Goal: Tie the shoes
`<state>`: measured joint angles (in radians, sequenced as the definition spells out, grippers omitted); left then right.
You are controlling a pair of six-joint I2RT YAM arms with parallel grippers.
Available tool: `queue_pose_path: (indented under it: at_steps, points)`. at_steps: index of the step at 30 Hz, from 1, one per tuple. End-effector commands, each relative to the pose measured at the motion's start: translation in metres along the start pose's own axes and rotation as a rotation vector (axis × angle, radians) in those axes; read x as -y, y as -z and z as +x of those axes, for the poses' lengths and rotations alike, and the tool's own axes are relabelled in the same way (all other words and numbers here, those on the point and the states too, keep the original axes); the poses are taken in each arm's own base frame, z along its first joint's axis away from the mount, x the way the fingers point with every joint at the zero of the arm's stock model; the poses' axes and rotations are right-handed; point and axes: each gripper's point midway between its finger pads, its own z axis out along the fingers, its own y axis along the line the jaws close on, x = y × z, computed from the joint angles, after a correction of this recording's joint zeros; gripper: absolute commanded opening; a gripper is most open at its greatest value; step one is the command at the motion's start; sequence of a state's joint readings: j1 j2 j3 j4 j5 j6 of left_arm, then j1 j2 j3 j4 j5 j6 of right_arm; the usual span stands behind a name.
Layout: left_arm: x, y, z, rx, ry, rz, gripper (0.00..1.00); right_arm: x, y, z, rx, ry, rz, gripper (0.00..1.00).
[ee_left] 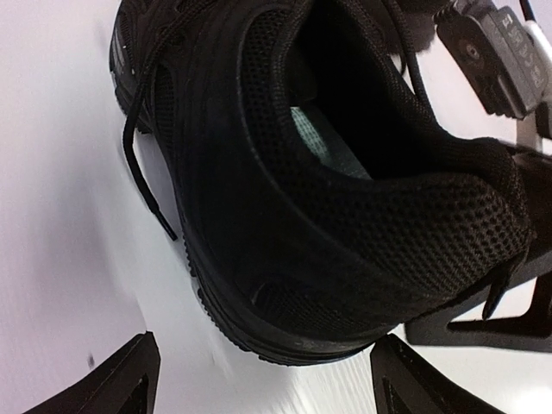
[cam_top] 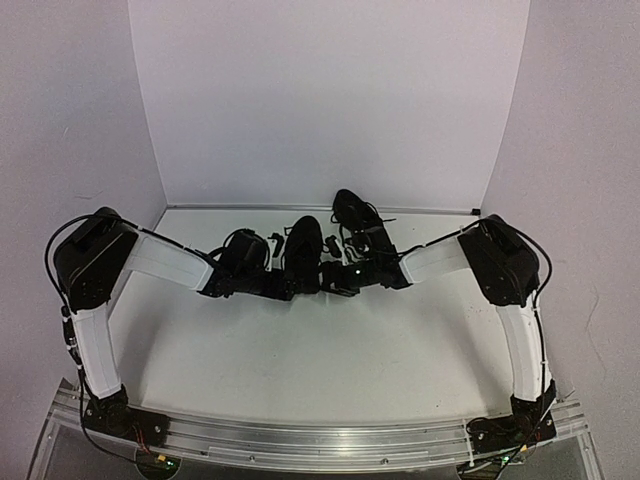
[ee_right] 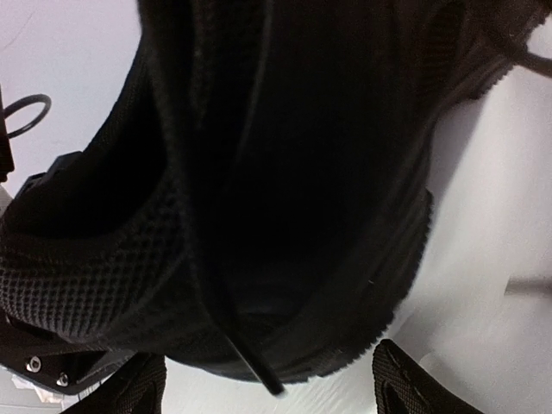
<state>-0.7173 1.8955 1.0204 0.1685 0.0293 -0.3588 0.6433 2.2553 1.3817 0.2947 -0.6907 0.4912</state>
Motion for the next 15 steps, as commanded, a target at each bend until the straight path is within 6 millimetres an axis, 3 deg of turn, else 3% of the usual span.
queue_pose_path:
  at_steps: [1,8,12,15]
  points:
    - [-0.007,-0.019,-0.05,0.106,0.044,0.077,0.86,0.013,-0.017,-0.037,0.051,-0.012,-0.032,0.78]
    - [-0.033,-0.063,-0.076,0.104,0.085,0.104,0.86,0.049,-0.022,-0.094,0.147,-0.055,-0.014,0.77]
    - [-0.042,-0.075,-0.095,0.117,0.078,0.111,0.85,0.064,-0.028,-0.115,0.166,-0.057,-0.007,0.77]
    - [-0.044,-0.073,-0.107,0.113,0.057,0.104,0.89,0.064,-0.022,-0.13,0.182,-0.048,-0.008,0.78]
